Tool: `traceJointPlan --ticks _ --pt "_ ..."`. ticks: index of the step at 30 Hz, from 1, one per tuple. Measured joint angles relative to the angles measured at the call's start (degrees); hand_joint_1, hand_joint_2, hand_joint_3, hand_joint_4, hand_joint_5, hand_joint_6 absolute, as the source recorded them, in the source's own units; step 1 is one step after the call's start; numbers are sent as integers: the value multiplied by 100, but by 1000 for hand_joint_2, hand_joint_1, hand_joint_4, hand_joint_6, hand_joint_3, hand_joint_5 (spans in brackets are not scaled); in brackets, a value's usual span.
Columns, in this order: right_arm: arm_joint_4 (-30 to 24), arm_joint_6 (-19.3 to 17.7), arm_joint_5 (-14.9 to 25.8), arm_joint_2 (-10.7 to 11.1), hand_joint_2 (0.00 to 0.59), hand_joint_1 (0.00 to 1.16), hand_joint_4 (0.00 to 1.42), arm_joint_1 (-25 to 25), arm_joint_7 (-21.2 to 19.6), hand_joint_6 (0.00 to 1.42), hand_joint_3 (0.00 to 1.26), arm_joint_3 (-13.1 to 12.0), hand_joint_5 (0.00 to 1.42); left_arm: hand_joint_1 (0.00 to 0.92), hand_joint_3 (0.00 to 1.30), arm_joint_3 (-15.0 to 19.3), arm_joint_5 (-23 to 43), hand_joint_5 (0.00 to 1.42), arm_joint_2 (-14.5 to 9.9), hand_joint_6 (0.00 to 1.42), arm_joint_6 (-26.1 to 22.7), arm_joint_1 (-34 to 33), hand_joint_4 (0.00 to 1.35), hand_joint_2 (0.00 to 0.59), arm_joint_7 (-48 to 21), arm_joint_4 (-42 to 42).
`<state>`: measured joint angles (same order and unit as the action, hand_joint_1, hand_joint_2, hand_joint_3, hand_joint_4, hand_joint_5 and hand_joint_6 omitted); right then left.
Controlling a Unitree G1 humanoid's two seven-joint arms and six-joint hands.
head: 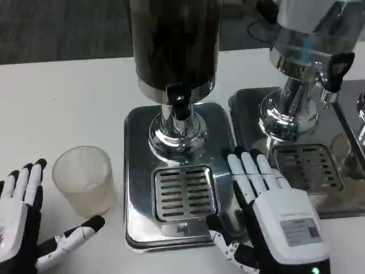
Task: Grasp the cup under the faucet to collect the drink, then remove the cup.
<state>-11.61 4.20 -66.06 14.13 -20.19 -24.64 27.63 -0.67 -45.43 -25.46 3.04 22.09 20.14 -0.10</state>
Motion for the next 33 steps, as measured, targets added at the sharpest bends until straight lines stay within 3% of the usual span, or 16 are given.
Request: traceJointPlan --ticks 10,16,22,28,33 --pt "2 -1 46 28 374 469 0 24 8 158 23 -4 5 0 0 4 128 19 34 10 50 20 0 26 115 0" --pt "4 -1 126 44 374 468 0 24 8 173 23 -26 5 0 0 82 382 0 42 1 417 45 0 0 455 -37" --pt "31 0 182 49 374 468 0 47 10 182 23 -36 5 0 0 145 1136 0 -106 0 482 -168 0 0 -530 -272" --pt "36 7 196 18 363 463 0 67 11 193 23 -37 15 0 0 130 1264 0 -152 0 641 -385 0 0 -706 -445" --pt "53 8 231 10 359 457 0 77 9 212 33 -42 26 0 0 142 1898 0 -44 0 1157 -716 0 0 -820 -1176"
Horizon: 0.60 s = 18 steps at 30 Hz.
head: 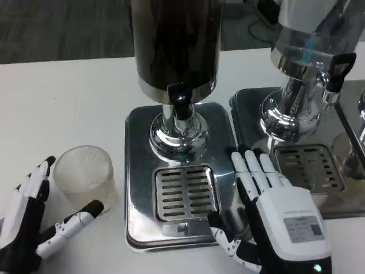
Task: Grasp the cup under the faucet to collect the drink, then remove the cup.
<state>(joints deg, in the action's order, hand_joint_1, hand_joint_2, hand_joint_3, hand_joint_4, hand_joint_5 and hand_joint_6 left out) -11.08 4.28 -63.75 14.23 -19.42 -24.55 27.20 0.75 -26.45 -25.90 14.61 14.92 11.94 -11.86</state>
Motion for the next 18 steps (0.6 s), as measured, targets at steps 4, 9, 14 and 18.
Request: traceJointPlan --ticks 4,9,14,18 --pt "15 0 6 -4 341 442 0 3 -1 225 44 -10 36 0 0 0 295 0 85 0 322 -223 0 0 -38 -478" --pt "22 0 32 -13 329 427 0 5 -1 233 54 -27 40 0 0 7 381 0 235 0 814 -442 0 0 63 -990" --pt "118 0 53 -24 328 419 0 44 -1 248 68 -46 51 0 0 3 306 0 294 0 1106 -597 0 0 350 -1251" --pt "148 3 52 -44 328 417 0 48 -1 252 82 -36 61 5 0 5 92 0 245 0 1154 -600 0 0 578 -1261"
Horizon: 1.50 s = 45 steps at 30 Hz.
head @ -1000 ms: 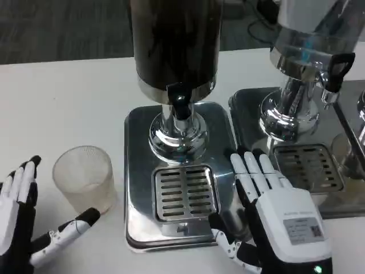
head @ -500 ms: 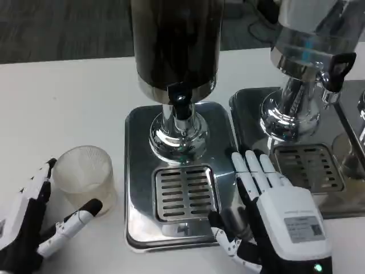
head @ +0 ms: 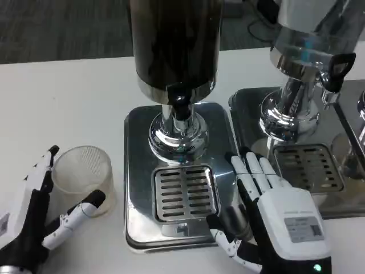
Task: Grasp the cup under the faucet to collect the drink, then remove the cup.
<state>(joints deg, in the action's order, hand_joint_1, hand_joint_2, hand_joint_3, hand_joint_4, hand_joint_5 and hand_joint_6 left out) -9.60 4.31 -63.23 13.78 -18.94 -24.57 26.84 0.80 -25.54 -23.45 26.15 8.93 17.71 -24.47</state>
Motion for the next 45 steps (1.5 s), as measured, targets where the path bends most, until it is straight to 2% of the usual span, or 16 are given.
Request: traceJointPlan --ticks 5,8,16,21,29,34,45 --pt "0 55 -18 -15 322 411 0 -69 0 266 99 41 63 22 0 -3 -33 0 -50 0 58 31 0 0 145 -39" --pt "-1 101 -37 -33 323 408 0 -109 0 270 112 69 63 72 0 -77 -142 0 -86 0 114 23 0 0 208 -214" --pt "-8 204 -53 -84 321 405 0 -176 -25 275 145 110 75 121 0 -205 -209 0 -87 0 547 -313 0 0 445 -866" --pt "-20 291 -79 -104 326 403 0 -230 -40 287 169 132 75 165 0 -317 -219 74 -66 40 856 -564 0 1 728 -1336" --pt "-31 336 -80 -178 335 410 0 -273 -55 290 190 134 75 216 0 -431 -176 236 -33 226 1248 -1001 5 19 906 -2039" --pt "-35 354 -78 -183 335 413 0 -288 -61 307 214 130 84 280 12 -466 -207 351 -25 313 1393 -1151 108 40 1069 -2218" --pt "-35 353 -51 -183 328 425 1 -277 -61 338 228 123 95 338 212 -615 -250 580 -31 530 1422 -1292 340 83 1521 -2402"
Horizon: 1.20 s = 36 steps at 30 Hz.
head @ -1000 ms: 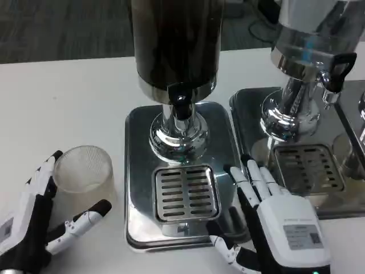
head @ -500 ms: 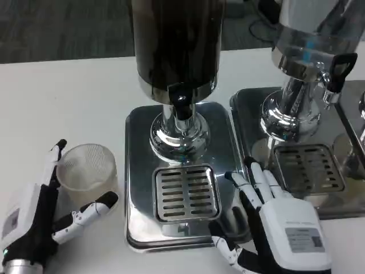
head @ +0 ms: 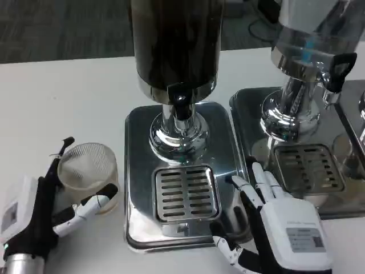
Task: Grasp the cup under the faucet to collect the drink, then remove the cup.
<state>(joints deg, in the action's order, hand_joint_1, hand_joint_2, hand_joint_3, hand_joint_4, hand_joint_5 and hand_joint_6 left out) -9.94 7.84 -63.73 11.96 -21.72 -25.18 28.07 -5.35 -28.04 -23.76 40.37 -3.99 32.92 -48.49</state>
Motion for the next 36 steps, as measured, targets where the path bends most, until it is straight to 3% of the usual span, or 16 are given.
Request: traceJointPlan --ticks 13,36 --pt "0 -2 30 11 330 424 2 28 0 360 228 -70 110 395 453 -65 -60 832 1 844 164 -128 634 132 387 -260" --pt "16 -57 79 -5 340 440 0 116 -53 368 205 -76 100 359 464 -26 -246 825 -26 890 294 -20 628 158 756 -101"
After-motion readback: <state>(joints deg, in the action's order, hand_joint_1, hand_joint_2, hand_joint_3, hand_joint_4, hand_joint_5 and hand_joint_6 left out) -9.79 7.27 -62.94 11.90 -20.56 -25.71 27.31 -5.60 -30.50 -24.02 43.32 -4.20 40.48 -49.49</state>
